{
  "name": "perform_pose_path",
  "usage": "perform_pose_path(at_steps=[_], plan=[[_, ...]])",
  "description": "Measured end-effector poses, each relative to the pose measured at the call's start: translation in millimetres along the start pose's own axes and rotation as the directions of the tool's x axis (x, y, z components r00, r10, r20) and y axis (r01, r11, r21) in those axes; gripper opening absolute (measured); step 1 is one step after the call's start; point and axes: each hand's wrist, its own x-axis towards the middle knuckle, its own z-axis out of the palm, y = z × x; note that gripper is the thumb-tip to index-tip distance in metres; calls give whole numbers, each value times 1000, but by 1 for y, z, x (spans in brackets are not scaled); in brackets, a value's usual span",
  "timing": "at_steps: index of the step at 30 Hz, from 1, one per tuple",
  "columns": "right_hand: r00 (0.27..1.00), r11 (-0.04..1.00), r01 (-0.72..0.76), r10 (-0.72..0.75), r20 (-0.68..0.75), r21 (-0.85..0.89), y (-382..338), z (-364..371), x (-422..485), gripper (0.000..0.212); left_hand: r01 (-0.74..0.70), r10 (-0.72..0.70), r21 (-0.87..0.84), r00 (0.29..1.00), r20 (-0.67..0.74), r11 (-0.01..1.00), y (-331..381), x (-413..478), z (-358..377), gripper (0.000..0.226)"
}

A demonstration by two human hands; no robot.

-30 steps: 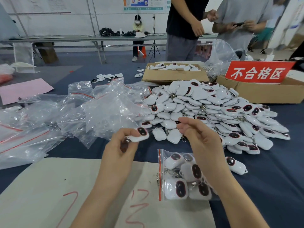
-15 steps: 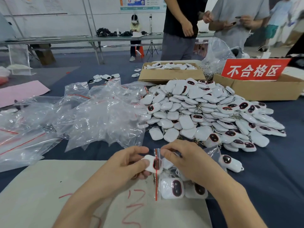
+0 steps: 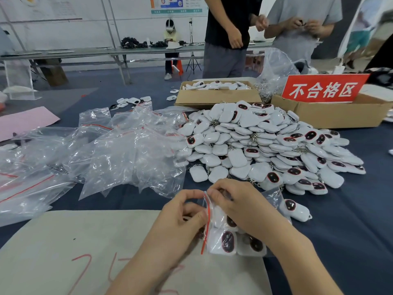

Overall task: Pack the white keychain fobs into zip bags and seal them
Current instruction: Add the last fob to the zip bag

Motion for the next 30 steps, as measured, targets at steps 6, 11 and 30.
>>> perform_pose_path(at_steps=[6, 11, 30], plan=[[1000, 1000, -11, 11, -22, -24, -1, 5, 1, 13, -53, 41, 71, 987, 154, 996, 1, -10, 9, 33], [1000, 1000, 18, -18, -23, -13, 0, 7, -1, 14, -86, 74, 81, 987, 143, 993, -1, -7, 12, 38], [980, 995, -38, 54, -192, 87, 1, -5, 0, 10, -113, 306, 669, 935, -178, 734, -9, 7, -5, 31]])
